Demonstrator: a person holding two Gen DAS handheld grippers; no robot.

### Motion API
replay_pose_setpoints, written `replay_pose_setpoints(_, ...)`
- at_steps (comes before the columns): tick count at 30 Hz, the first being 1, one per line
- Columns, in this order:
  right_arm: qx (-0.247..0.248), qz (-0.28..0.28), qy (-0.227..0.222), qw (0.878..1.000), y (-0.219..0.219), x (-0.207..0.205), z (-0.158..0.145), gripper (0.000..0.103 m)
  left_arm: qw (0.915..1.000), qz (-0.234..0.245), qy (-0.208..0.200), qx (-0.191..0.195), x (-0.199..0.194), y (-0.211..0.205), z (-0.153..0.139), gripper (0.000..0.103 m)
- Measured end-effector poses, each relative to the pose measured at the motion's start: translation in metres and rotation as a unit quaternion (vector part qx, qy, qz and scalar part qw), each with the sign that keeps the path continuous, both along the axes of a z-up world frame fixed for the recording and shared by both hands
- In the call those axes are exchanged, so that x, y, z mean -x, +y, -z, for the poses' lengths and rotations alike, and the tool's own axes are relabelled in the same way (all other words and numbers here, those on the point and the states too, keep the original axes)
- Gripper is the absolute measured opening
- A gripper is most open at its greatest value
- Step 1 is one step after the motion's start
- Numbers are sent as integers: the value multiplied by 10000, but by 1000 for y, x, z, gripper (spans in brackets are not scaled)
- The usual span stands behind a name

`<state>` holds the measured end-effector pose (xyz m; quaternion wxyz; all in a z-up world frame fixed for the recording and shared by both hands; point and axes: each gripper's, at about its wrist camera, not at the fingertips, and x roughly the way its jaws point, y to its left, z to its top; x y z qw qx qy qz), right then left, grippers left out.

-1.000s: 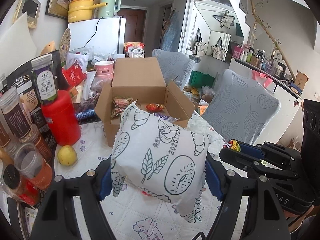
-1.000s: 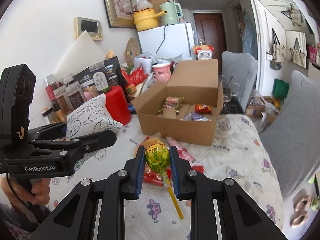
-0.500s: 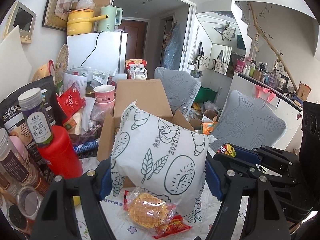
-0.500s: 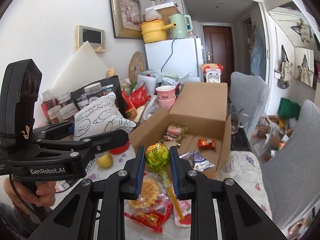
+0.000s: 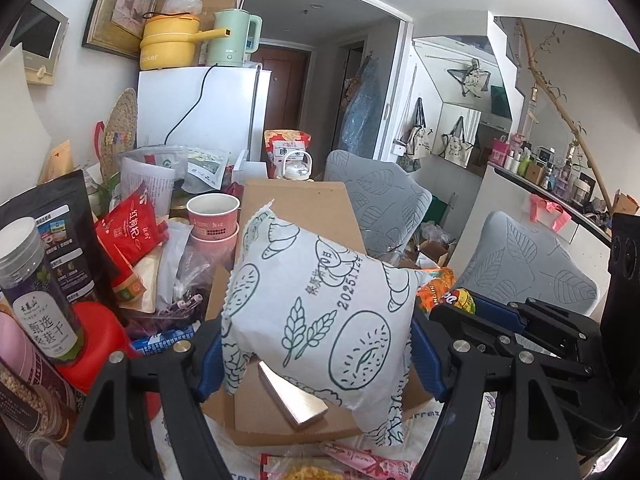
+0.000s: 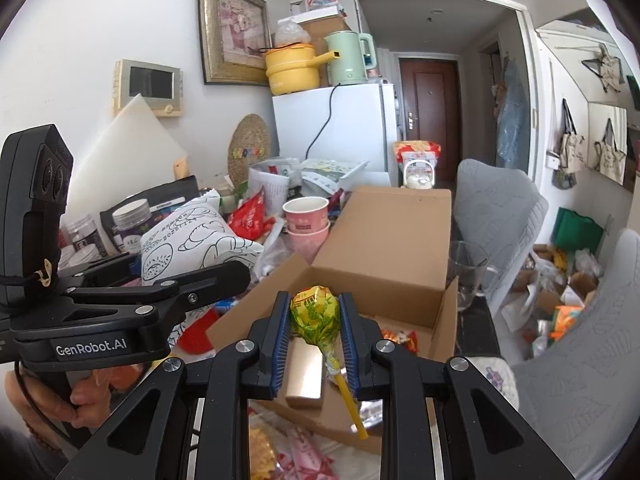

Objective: Organize snacks
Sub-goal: 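Carry the bread bag and lollipop over the cardboard box with both tools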

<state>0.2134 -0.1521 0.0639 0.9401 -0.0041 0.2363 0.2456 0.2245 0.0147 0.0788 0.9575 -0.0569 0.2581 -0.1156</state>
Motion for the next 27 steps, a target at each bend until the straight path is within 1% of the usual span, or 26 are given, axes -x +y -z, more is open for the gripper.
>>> replay_pose_setpoints(6,-176,49,21,9998,1,-39,1,24,9999,-149,36,-44,-39,-1,8,76)
replay_pose_setpoints(11,-126,110,140,9998,4,-68,9,24,9994,-283,203,-49,-66,1,25,76)
replay_pose_setpoints(15,19,161,288,9995,8,-88,23,24,9984,-377,403,-152,-83,2,43,76)
replay_pose_setpoints(19,85,224,462,9986,10,-102,39,24,9963,-449,631,-362,-97,-1,61,76)
replay_pose_setpoints(22,123,272,705,9971,12,-113,53,24,9944,-487,770,-543,-105,-5,72,76)
replay_pose_setpoints(27,215,432,1003,9938,8,-132,72,24,9912,-501,1011,-694,-116,-10,88,76)
